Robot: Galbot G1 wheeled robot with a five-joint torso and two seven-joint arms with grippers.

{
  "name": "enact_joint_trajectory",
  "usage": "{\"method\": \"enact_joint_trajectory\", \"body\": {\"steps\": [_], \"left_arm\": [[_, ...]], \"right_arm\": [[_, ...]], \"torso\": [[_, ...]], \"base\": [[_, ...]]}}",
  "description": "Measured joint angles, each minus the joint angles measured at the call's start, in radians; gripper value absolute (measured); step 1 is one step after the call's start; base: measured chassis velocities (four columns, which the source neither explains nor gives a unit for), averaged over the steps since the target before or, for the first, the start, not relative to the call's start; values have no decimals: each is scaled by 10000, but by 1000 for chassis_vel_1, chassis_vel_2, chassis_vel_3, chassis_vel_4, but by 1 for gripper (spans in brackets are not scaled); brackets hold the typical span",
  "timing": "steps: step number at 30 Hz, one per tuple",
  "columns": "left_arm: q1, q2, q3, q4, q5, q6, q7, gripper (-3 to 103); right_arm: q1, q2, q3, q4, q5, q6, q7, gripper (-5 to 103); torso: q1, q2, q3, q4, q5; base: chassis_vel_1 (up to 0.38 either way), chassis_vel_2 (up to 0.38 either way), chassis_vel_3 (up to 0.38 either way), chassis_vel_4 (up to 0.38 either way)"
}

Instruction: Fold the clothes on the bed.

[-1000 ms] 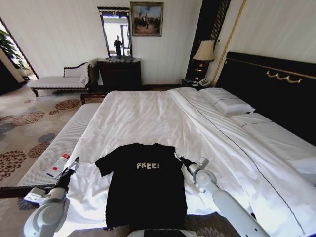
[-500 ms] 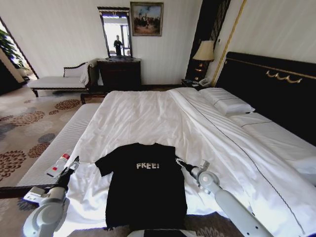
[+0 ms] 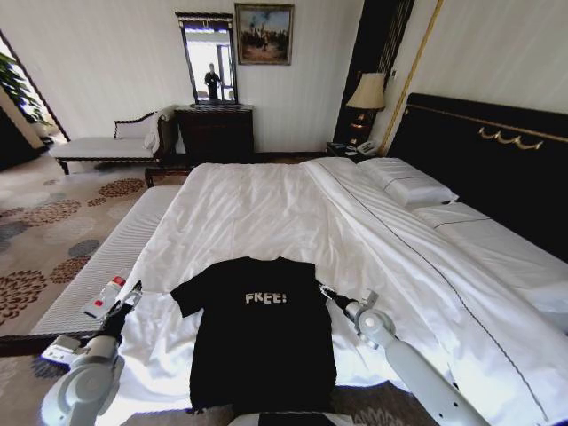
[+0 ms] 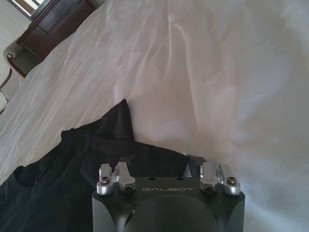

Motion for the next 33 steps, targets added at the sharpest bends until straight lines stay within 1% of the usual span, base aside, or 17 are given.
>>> {"method": "enact_joint_trajectory", "body": {"steps": [1, 4, 5, 6, 7, 10, 12, 14, 15, 17, 18, 21, 24, 26, 28, 30, 33], "left_arm": [[0, 0, 0, 0, 0, 0, 0, 100], [-23, -12, 54, 42, 62, 0, -1, 100], [-26, -13, 58, 57, 71, 0, -1, 100], [-27, -13, 62, 64, 76, 0, -2, 100], [-27, -13, 62, 64, 76, 0, -2, 100], [-26, -13, 62, 73, 78, 0, -8, 100], [-24, -12, 61, 74, 76, 0, -8, 100], [-20, -12, 56, 78, 75, -1, -7, 100], [-20, -12, 56, 78, 75, -1, -7, 100], [-6, -13, 53, 89, 74, -6, -7, 100], [2, -17, 53, 90, 74, -12, -6, 100], [7, -29, 53, 90, 74, -16, -4, 100], [13, -53, 57, 63, 76, -21, -1, 100], [15, -55, 57, 58, 77, -21, 0, 100], [46, -64, 56, 28, 79, -33, 11, 100], [59, -65, 54, 27, 79, -40, 14, 100], [112, -83, 41, 27, 90, -70, 35, 100]], "right_arm": [[0, 0, 0, 0, 0, 0, 0, 63], [0, -2, 0, 18, -59, 124, -24, 47], [0, -5, 1, 37, -79, 173, -46, 47], [-1, -7, 0, 50, -91, 201, -64, 42], [-1, -7, 0, 50, -91, 201, -64, 42], [-116, -34, 0, 200, -273, 370, -247, 25], [-186, -54, 2, 311, -344, 439, -338, 25], [-383, -104, 26, 670, -439, 596, -568, 14], [-383, -104, 26, 670, -439, 596, -568, 14], [-646, -188, 39, 1112, -597, 816, -994, 4], [-738, -229, 38, 1269, -687, 913, -1211, 2], [-851, -302, 14, 1482, -783, 1054, -1555, 1], [-1072, -487, -186, 1710, -1073, 1325, -2261, 1], [-1103, -508, -214, 1719, -1121, 1354, -2342, 1], [-1361, -600, -373, 1733, -1531, 1475, -2869, 1], [-1425, -616, -401, 1730, -1646, 1500, -2978, 1], [-1706, -674, -484, 1695, -2150, 1609, -3398, 1]], "torso": [[0, 0, 0, 0, 0], [1, 0, 0, 0, 0], [0, 0, 0, 0, 0], [0, 0, 0, 1, 0], [0, 0, 0, 1, 0], [1, 0, 0, 0, 0], [1, 0, 0, 0, 0], [1, 0, 0, 1, -1], [1, 0, 0, 1, -1], [0, 0, 0, 0, 0], [0, 0, 0, 0, -1], [0, 0, 0, 0, -2], [0, 0, 0, 1, -2], [0, 0, 0, 1, -1], [0, 0, 0, 0, 0], [0, 0, 0, 0, 0], [0, 0, 0, 0, 0]], "base": [[0, 0, 0, 0], [0, 0, 0, 0], [0, 0, 0, 0], [0, 0, 0, 0], [0, 0, 0, 0], [0, 0, 0, 0], [0, 0, 0, 0], [0, 0, 0, 0], [0, 0, 0, 0], [0, 0, 0, 0], [0, 0, 0, 0], [0, 0, 0, 0], [0, 0, 0, 0], [0, 0, 0, 0], [0, 0, 0, 0], [0, 0, 0, 0], [0, 0, 0, 0]]}}
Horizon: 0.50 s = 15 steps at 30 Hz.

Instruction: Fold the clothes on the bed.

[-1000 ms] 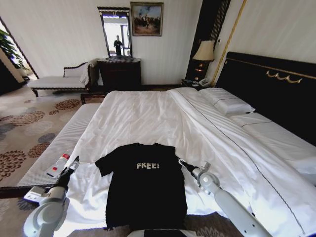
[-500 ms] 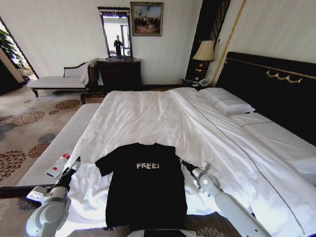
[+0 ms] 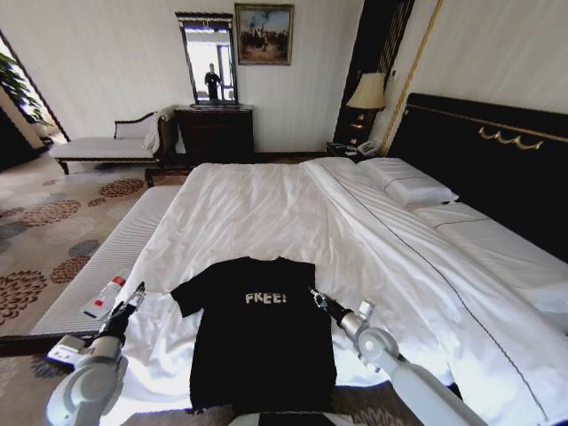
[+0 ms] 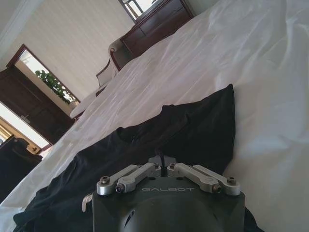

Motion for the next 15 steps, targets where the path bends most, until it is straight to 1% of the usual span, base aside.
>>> {"method": "enact_joint_trajectory", "body": {"steps": [3, 5, 7, 8, 9, 11, 12, 13, 15], "left_arm": [[17, -23, 0, 0, 18, -18, 12, 100], [19, -51, 15, -1, 48, -24, 14, 100], [16, -74, 35, -9, 68, -25, 15, 100], [16, -74, 35, -9, 68, -25, 15, 100], [14, -83, 44, -22, 77, -25, 14, 100], [13, -98, 51, -58, 83, -25, 13, 100], [17, -103, 50, -75, 86, -25, 12, 100], [17, -103, 50, -75, 86, -25, 12, 100], [41, -116, 48, -97, 93, -25, 6, 100]], "right_arm": [[-163, -35, -10, 7, -353, 93, -326, 1], [-333, -66, -18, 1, -871, 344, -929, -2], [-459, -107, -18, -51, -1227, 635, -1690, 8], [-459, -107, -18, -51, -1227, 635, -1690, 8], [-523, -139, -11, -112, -1456, 868, -2339, 8], [-571, -191, 7, -209, -1707, 1154, -3384, 19], [-572, -209, 9, -243, -1748, 1234, -3706, 25], [-572, -209, 9, -243, -1748, 1234, -3706, 25], [-460, -215, 6, -374, -1765, 1289, -3936, 36]], "torso": [[1, 0, 0, 0, 0], [1, 0, 0, 0, 1], [0, 0, 0, 0, 0], [0, 0, 0, 0, 0], [0, 0, 0, -1, 0], [0, 0, 0, -1, 0], [0, 0, 0, 0, 0], [0, 0, 0, 0, 0], [1, 0, 0, -1, 1]], "base": [[0, 0, 0, 0], [0, 0, 0, 0], [0, 0, 0, 0], [0, 0, 0, 0], [0, 0, 0, 0], [0, 0, 0, 0], [0, 0, 0, 0], [0, 0, 0, 0], [0, 0, 0, 0]]}}
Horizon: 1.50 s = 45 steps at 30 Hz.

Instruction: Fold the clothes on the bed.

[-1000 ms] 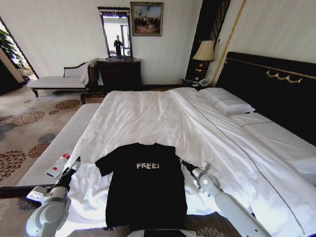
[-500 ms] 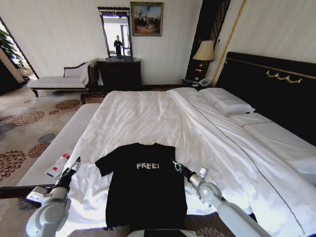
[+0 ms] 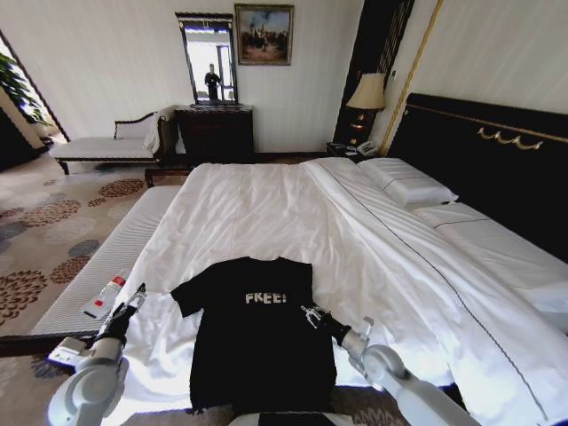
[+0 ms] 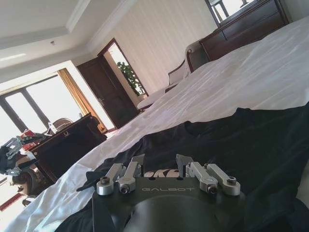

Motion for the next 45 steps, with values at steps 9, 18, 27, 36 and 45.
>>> {"method": "enact_joint_trajectory", "body": {"steps": [9, 18, 27, 36, 45], "left_arm": [[88, -36, -83, -74, 19, 0, -2, 100], [-228, 336, -142, 112, -44, 125, -29, 100], [-1098, 1069, 428, 499, -2340, 2198, -756, 100], [-2127, 1509, 1245, 1932, -2802, 3549, -997, 100], [-2104, 1176, 1053, 2492, -2947, 3405, -694, 100]], "right_arm": [[705, 171, -46, -276, 566, -91, 1476, 68], [1896, 446, 220, -389, 1671, 424, 3828, 95], [2577, 256, 918, -674, 1892, 810, 3270, 100], [2526, 147, 1036, -894, 1520, 1016, 2777, 100], [2436, 271, 908, -1180, 1124, 1002, 2845, 100]], "torso": [[0, 0, 0, 1, 0], [0, 0, 1, 3, -1], [1, 0, 1, 1, 0], [0, -1, 1, -1, -1], [-1, 0, 0, 3, 0]], "base": [[0, 0, 0, 0], [0, 0, 0, 0], [0, 0, 0, 0], [0, 0, 0, 0], [0, 0, 0, 0]]}}
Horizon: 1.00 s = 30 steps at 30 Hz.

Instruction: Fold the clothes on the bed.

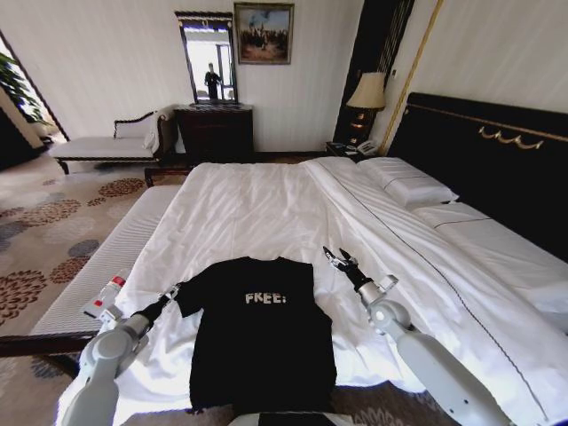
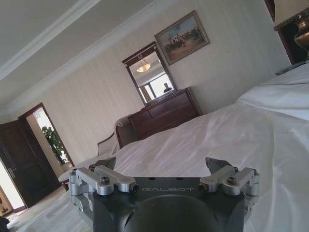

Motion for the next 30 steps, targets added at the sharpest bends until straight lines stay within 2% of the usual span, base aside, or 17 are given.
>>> {"method": "enact_joint_trajectory", "body": {"steps": [9, 16, 17, 21, 23, 27, 28, 30], "left_arm": [[-735, -222, 279, 970, -240, -204, -203, 100], [-1211, -448, 573, 1491, -71, -279, -235, 100], [-1261, -476, 610, 1574, -3, -318, -190, 102], [-1368, -500, 648, 1723, 97, -423, -65, 92], [-1374, -500, 649, 1737, 102, -443, -23, 92], [-1358, -487, 629, 1810, 118, -564, 176, 70], [-1358, -487, 629, 1810, 118, -564, 176, 70], [-1347, -490, 625, 1831, 122, -587, 198, 59]], "right_arm": [[-81, 72, -55, -78, -140, -80, 193, 100], [-191, 9, 26, -22, -132, -87, 287, 100], [-197, 6, 32, -23, -129, -88, 296, 100], [-206, 14, 33, -47, -126, -87, 312, 100], [-206, 22, 30, -68, -125, -87, 320, 100], [-171, 64, -23, -157, -124, -87, 345, 100], [-171, 64, -23, -157, -124, -87, 345, 100], [-147, 79, -44, -189, -125, -87, 348, 100]], "torso": [[1, -1, 1, -3, 0], [1, -1, 0, -3, -1], [1, -1, 0, -3, -1], [1, 0, 0, -3, -1], [1, 0, 0, -2, -2], [1, -1, 0, -3, 0], [1, -1, 0, -3, 0], [1, 0, 0, -2, -1]], "base": [[0, 0, 0, 0], [0, 0, 0, 0], [0, 0, 0, 0], [0, 0, 0, 0], [0, 0, 0, 0], [0, 0, 0, 0], [0, 0, 0, 0], [0, 0, 0, 0]]}}
